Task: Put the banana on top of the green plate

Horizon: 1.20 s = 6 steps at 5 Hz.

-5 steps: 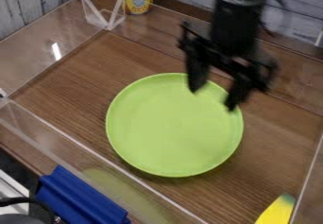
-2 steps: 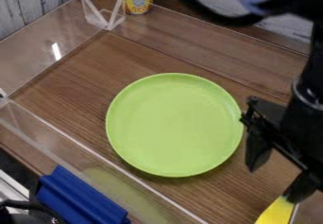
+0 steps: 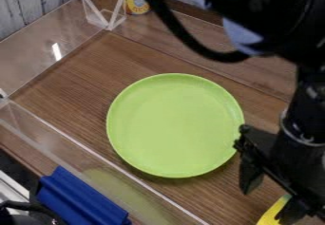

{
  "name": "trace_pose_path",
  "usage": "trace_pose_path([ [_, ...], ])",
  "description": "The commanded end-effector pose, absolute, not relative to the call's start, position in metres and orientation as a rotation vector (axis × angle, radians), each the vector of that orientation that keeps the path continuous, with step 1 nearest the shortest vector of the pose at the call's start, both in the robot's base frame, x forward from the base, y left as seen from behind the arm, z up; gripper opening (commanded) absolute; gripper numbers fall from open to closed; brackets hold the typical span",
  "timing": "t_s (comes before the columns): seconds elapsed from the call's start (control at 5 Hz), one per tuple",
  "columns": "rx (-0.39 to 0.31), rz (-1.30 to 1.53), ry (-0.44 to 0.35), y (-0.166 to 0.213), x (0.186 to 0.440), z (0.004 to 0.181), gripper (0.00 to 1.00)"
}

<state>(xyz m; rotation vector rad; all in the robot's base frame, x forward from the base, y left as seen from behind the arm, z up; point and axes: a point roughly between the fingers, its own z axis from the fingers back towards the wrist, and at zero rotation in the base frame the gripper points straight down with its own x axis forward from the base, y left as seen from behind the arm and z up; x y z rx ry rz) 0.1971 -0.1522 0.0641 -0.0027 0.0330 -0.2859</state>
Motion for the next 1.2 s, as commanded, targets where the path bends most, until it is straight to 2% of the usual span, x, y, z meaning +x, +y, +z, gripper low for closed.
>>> trace_pose_path([
  [0.0, -0.025, -0.298, 0.008, -0.156, 0.197, 0.055, 1.00],
  [0.4, -0.046, -0.296, -0.008, -0.155, 0.196, 0.033, 1.00],
  [0.6, -0.054, -0.289, -0.013, -0.155, 0.194, 0.026, 0.00],
  [1.0, -0.067, -0.279, -0.017, -0.155, 0.195, 0.023, 0.00],
])
